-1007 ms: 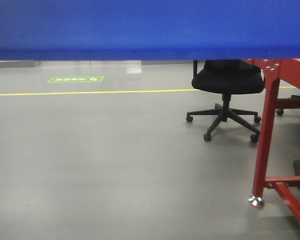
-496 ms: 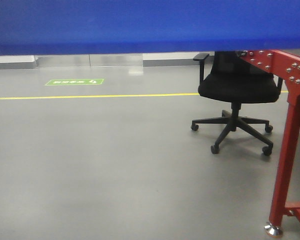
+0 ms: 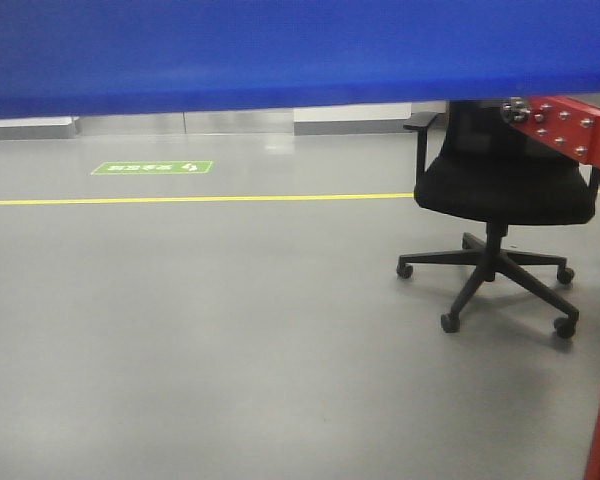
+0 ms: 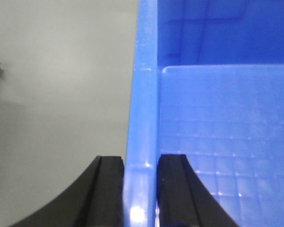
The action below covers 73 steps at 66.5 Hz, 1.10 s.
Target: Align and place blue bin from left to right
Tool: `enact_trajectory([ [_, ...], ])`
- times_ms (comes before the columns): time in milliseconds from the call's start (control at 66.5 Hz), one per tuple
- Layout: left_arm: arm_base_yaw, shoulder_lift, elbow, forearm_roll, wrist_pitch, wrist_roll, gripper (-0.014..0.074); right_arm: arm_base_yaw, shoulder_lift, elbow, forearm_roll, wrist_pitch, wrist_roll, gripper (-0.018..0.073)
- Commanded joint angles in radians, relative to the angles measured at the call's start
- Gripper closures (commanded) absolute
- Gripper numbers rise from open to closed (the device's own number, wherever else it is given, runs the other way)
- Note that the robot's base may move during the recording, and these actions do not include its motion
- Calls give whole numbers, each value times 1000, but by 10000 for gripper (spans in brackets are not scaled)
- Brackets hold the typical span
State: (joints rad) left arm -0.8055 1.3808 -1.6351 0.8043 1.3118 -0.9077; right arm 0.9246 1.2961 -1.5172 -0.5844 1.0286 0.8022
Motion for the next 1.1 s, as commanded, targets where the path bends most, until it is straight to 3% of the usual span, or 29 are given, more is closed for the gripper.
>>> enact_trajectory([
  [0,-15,-3,-12,-11,-107,-12,707,16,-13,-15,22,-219,0,637],
  [1082,-15,-3,-12,-11,-107,-12,707,16,-13,-15,22,-260,0,637],
])
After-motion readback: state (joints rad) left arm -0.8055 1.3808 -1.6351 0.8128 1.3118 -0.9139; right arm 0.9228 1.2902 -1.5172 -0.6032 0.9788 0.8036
